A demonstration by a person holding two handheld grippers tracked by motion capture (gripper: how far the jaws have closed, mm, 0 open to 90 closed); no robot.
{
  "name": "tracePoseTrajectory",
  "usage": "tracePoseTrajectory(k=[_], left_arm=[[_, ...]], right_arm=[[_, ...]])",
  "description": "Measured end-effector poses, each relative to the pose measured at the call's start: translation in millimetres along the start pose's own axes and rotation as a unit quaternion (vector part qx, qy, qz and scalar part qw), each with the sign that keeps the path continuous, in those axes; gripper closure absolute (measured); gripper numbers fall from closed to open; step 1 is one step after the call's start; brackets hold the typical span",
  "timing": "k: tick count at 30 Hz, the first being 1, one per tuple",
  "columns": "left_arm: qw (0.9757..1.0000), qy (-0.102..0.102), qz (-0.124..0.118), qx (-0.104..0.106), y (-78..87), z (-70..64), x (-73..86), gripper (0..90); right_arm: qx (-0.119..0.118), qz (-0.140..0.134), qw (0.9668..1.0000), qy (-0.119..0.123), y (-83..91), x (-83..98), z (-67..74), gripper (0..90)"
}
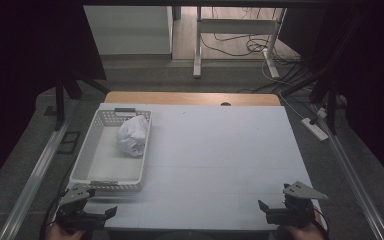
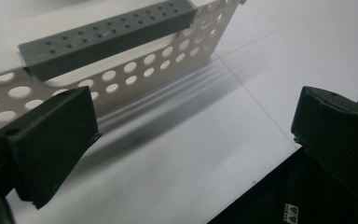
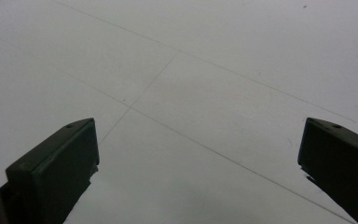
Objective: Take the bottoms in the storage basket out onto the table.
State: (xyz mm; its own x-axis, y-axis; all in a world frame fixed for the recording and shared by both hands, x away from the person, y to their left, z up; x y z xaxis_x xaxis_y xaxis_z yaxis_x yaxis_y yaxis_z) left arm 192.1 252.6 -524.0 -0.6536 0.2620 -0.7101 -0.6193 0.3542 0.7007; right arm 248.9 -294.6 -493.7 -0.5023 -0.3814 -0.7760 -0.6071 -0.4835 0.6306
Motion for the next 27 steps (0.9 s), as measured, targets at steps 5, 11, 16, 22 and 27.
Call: tracePoseTrajectory(k=[5, 11, 16, 22, 27], left_arm=[[1.0000, 0.001, -0.001, 0.002, 0.5, 0.3, 0.2, 0.0], [1.0000, 0.000, 0.001, 0.004, 0.0, 0.2, 0.1, 0.0], [1.0000, 0.001, 0.001, 0.005, 0.1, 0.7, 0.2, 0.0], [1.0000, 0.002, 0.000, 0.006, 0.2, 0.8, 0.2, 0.0], [1.0000, 0.001, -0.004, 0.007, 1.0, 0.4, 0.0, 0.0]], right_arm=[[-0.009, 0.001, 0.9999, -0.009, -0.1, 0.1, -1.9, 0.0], [-0.016, 0.001, 0.9998, -0.015, -0.4, 0.2, -2.9, 0.0], [-0.023, 0.007, 0.9996, -0.012, -1.8, 0.2, -2.2, 0.0], [-0.025, 0.012, 0.9996, -0.008, -2.4, 0.3, -1.3, 0.0], [-0.026, 0.014, 0.9996, -0.004, -3.3, 0.3, -0.7, 0.0]])
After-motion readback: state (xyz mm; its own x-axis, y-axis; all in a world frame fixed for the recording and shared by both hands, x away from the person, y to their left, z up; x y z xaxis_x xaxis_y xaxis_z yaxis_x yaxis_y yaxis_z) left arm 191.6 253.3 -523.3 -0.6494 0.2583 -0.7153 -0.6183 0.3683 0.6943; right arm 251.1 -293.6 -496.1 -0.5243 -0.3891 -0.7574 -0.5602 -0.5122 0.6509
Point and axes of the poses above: each handheld gripper's, and its own axes: y roughly backward along the jaws, x roughly out of its underside, z roughly to its left, the point moved 3 cm from there along -y, roughly forward along the jaws, and after that the axes turned 7 degrees about -x, right-handed, at the moved point
